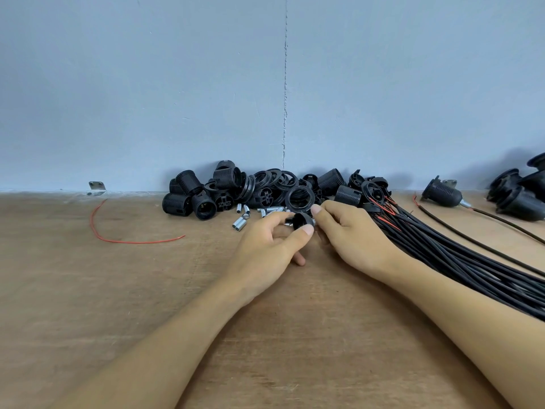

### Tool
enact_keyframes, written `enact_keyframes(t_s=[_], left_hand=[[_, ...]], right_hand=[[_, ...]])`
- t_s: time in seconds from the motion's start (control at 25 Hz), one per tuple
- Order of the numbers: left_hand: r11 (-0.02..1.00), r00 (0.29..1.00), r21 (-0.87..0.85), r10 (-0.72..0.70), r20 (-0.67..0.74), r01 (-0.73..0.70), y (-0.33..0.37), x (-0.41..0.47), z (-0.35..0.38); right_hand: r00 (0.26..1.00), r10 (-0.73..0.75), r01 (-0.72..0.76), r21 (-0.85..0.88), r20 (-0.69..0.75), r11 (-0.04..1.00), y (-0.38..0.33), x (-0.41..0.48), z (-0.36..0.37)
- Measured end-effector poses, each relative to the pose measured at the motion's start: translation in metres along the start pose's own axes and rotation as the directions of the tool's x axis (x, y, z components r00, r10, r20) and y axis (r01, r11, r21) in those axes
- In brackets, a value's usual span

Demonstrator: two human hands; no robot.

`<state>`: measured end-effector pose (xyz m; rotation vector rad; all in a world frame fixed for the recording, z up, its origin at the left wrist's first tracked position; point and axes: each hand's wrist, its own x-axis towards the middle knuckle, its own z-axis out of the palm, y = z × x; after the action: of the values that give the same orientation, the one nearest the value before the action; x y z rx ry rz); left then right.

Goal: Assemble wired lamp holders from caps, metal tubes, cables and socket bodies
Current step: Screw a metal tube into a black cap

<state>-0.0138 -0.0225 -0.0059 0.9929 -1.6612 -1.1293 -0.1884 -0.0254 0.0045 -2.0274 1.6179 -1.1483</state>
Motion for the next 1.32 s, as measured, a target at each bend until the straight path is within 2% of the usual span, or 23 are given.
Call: enact_keyframes(t_s=[0.2, 0.36, 0.48, 0.56, 0.68, 0.8, 0.88, 1.0, 1.08, 1.2, 1.32], left_hand=[[0.999, 0.999, 0.027, -0.026, -0.023, 0.027, -0.003, 0.001, 0.001], [0.990, 0.998, 0.128, 0.060, -0.024, -0.056, -0.005, -0.001, 0.001], [0.971, 0.993, 0.210, 0.118, -0.028, -0.110, -0.005, -0.002, 0.001], [0.981, 0.993, 0.165, 0.110, -0.031, -0.103, -0.004, -0.003, 0.002], [0.999, 0.998, 0.054, 0.000, -0.059, 0.003, -0.004, 0.001, 0.000], [0.999, 0.999, 0.041, -0.022, -0.039, 0.023, -0.004, 0.003, -0.001], [1.000, 0.999, 0.027, -0.001, -0.038, 0.002, -0.003, 0.001, -0.001], [0.997, 0.996, 0.064, 0.043, -0.074, -0.038, -0.004, 0.000, -0.002], [0.999, 0.996, 0.028, 0.034, -0.088, -0.032, -0.004, 0.000, -0.003], [1.000, 0.994, 0.005, 0.000, -0.109, 0.000, -0.002, -0.001, -0.002], [1.000, 0.991, 0.022, -0.013, -0.133, 0.017, -0.002, -0.001, 0.000]], right_hand=[[1.000, -0.023, 0.023, -0.040, 0.001, 0.999, 0.002, 0.001, 0.002], [0.989, 0.073, -0.070, -0.028, 0.125, 0.997, 0.003, 0.006, 0.000], [0.972, 0.133, -0.148, 0.066, 0.194, 0.987, 0.001, 0.006, -0.003], [0.976, 0.136, -0.158, 0.128, 0.170, 0.979, 0.000, 0.004, -0.003], [0.988, 0.064, -0.093, 0.212, 0.137, 0.973, -0.001, 0.000, -0.001], [0.984, 0.019, -0.062, 0.242, 0.176, 0.968, 0.001, 0.000, -0.001], [0.972, 0.053, -0.107, 0.228, 0.231, 0.968, 0.001, 0.002, -0.002], [0.942, 0.118, -0.235, 0.369, 0.314, 0.899, -0.004, 0.004, -0.003], [0.943, 0.136, -0.258, 0.411, 0.303, 0.875, -0.007, 0.003, -0.002], [0.961, 0.164, -0.223, 0.277, 0.222, 0.935, -0.009, 0.002, 0.001], [0.985, 0.165, -0.168, -0.055, -0.057, 0.984, -0.002, 0.004, -0.004]])
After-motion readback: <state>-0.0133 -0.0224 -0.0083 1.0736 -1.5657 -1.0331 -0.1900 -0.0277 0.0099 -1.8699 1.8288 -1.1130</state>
